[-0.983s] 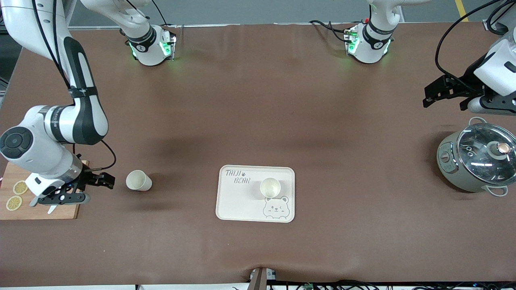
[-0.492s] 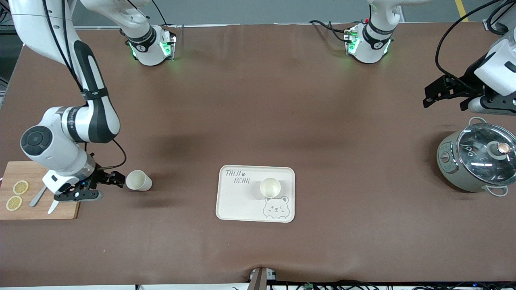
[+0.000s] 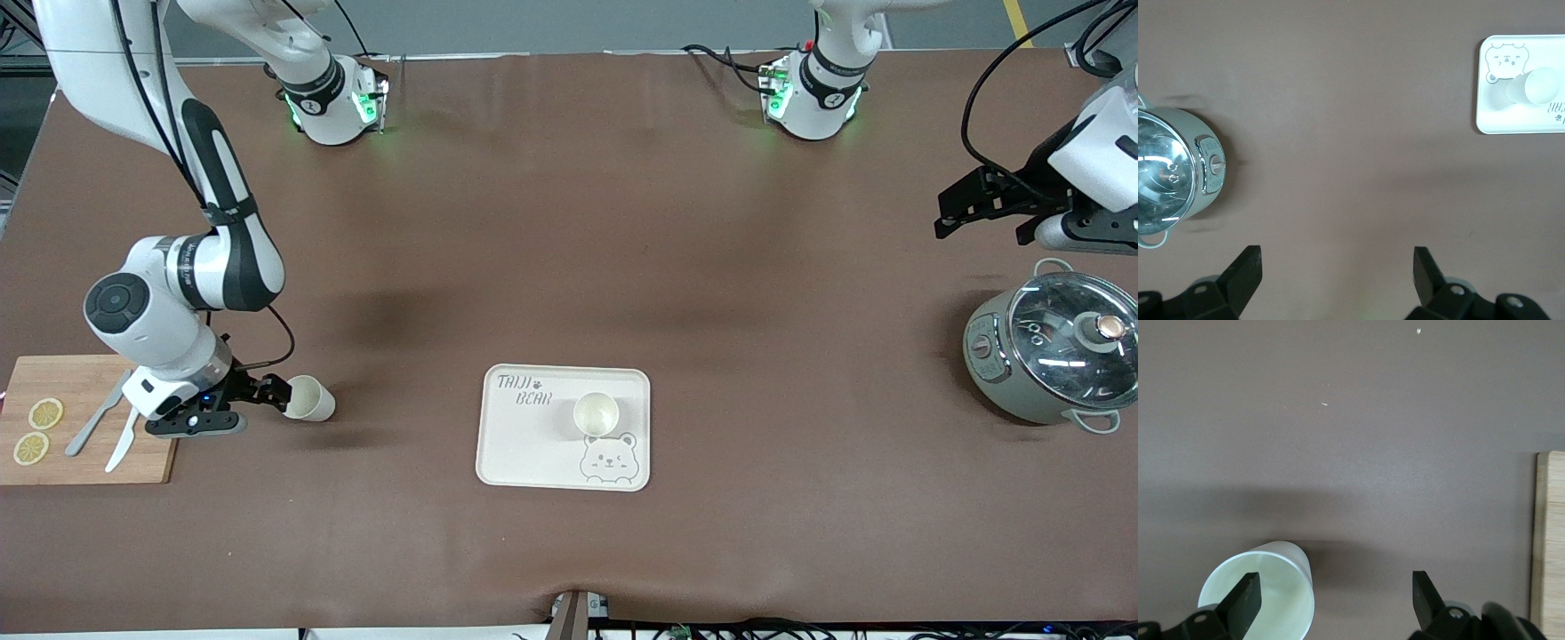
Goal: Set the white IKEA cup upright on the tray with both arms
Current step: 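Move the right gripper down to the white cup near the cutting board, then close the right gripper on the white cup and lift it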
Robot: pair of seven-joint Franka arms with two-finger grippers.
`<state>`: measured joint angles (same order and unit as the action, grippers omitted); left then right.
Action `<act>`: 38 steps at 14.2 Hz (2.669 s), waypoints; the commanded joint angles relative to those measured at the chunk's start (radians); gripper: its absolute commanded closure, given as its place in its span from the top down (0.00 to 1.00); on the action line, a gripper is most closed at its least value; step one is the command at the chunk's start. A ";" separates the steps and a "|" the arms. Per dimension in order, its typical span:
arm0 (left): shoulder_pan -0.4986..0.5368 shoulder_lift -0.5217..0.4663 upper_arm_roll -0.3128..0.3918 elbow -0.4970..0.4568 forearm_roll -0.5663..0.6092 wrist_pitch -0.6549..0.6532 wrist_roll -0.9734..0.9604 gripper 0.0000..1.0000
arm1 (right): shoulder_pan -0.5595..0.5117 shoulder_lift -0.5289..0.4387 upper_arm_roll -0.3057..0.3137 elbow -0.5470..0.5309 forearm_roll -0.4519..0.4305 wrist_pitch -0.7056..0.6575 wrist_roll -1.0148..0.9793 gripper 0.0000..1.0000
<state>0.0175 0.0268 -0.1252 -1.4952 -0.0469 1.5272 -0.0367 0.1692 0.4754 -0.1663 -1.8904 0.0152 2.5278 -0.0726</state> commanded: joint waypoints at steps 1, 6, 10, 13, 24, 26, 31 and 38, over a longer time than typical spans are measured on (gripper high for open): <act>0.006 -0.030 0.006 -0.030 -0.018 0.014 0.015 1.00 | 0.012 0.025 -0.004 -0.021 0.008 0.061 0.010 1.00; 0.006 -0.028 0.007 -0.031 0.022 0.010 0.047 1.00 | 0.012 0.054 -0.004 -0.038 0.008 0.112 0.010 1.00; 0.006 -0.025 0.009 -0.031 0.051 0.010 0.050 1.00 | 0.029 0.039 -0.004 -0.087 0.008 0.109 0.010 1.00; 0.006 -0.025 0.007 -0.031 0.052 0.010 0.049 1.00 | 0.026 0.042 -0.004 -0.099 0.008 0.111 0.001 1.00; 0.004 -0.027 0.007 -0.031 0.052 0.008 0.037 1.00 | 0.007 0.009 -0.004 -0.065 0.008 0.005 -0.010 1.00; 0.004 -0.027 0.007 -0.031 0.052 0.007 0.035 1.00 | 0.006 0.011 -0.004 -0.065 0.008 0.008 -0.010 1.00; 0.001 -0.027 0.007 -0.031 0.052 0.007 0.034 1.00 | 0.007 0.012 -0.004 -0.067 0.009 0.008 0.000 0.97; -0.017 -0.027 0.010 -0.033 0.052 0.007 0.029 1.00 | 0.015 0.012 -0.004 -0.065 0.025 0.002 0.016 0.39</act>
<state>0.0150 0.0268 -0.1202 -1.5014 -0.0147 1.5272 -0.0090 0.1844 0.4988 -0.1751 -1.9530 0.0235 2.5399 -0.0655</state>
